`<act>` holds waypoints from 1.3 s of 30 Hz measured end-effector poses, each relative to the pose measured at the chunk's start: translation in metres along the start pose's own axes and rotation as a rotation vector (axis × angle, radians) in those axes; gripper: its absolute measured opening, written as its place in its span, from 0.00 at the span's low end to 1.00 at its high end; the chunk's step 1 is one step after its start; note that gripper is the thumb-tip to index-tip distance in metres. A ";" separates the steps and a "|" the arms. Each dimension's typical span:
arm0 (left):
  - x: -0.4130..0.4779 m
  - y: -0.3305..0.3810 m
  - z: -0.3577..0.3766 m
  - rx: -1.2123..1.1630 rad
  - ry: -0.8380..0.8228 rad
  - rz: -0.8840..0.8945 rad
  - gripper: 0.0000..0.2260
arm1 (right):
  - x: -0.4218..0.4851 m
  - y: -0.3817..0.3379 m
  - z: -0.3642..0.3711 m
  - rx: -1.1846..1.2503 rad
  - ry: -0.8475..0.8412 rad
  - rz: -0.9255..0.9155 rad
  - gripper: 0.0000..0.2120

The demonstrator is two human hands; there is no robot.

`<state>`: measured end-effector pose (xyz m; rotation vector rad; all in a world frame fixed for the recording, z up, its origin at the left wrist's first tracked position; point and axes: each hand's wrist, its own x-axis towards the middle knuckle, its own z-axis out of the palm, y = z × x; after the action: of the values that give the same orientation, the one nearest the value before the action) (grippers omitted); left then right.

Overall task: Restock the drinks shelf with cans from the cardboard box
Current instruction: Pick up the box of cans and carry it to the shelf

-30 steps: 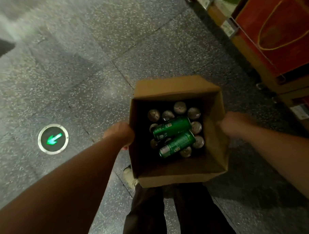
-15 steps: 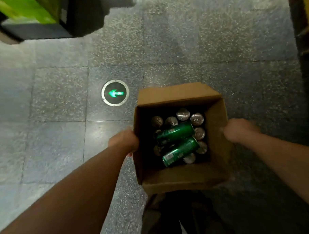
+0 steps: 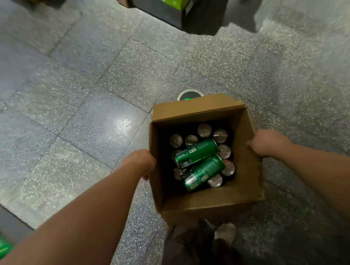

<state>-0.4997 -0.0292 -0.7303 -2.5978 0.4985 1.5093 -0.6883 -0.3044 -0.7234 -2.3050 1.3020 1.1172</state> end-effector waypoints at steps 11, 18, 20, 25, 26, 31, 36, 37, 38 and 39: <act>0.023 -0.120 -0.061 -0.301 -0.089 -0.181 0.12 | 0.034 -0.185 -0.059 -0.265 0.061 -0.247 0.18; 0.039 -0.166 -0.106 -0.459 -0.042 -0.306 0.14 | 0.059 -0.293 -0.109 -0.326 0.101 -0.386 0.13; 0.043 -0.174 -0.120 -0.511 -0.028 -0.354 0.15 | 0.066 -0.322 -0.123 -0.359 0.125 -0.437 0.13; 0.058 -0.194 -0.156 -0.649 0.028 -0.423 0.13 | 0.080 -0.392 -0.163 -0.459 0.142 -0.503 0.15; 0.062 -0.199 -0.162 -0.674 0.036 -0.428 0.13 | 0.082 -0.406 -0.171 -0.467 0.147 -0.510 0.15; 0.085 -0.223 -0.188 -0.745 0.059 -0.435 0.15 | 0.091 -0.468 -0.196 -0.497 0.159 -0.547 0.11; 0.110 -0.259 -0.234 -0.741 0.015 -0.398 0.15 | 0.099 -0.531 -0.214 -0.526 0.137 -0.525 0.11; 0.114 -0.267 -0.243 -0.735 0.001 -0.390 0.14 | 0.099 -0.545 -0.217 -0.533 0.135 -0.522 0.10; 0.117 -0.275 -0.252 -0.729 -0.010 -0.387 0.13 | 0.100 -0.557 -0.221 -0.536 0.139 -0.519 0.10; 0.121 -0.283 -0.260 -0.715 -0.015 -0.387 0.13 | 0.100 -0.569 -0.225 -0.538 0.143 -0.515 0.11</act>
<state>-0.1364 0.1461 -0.7253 -2.8947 -0.6390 1.7815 -0.0828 -0.1720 -0.7224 -2.9050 0.3992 1.2291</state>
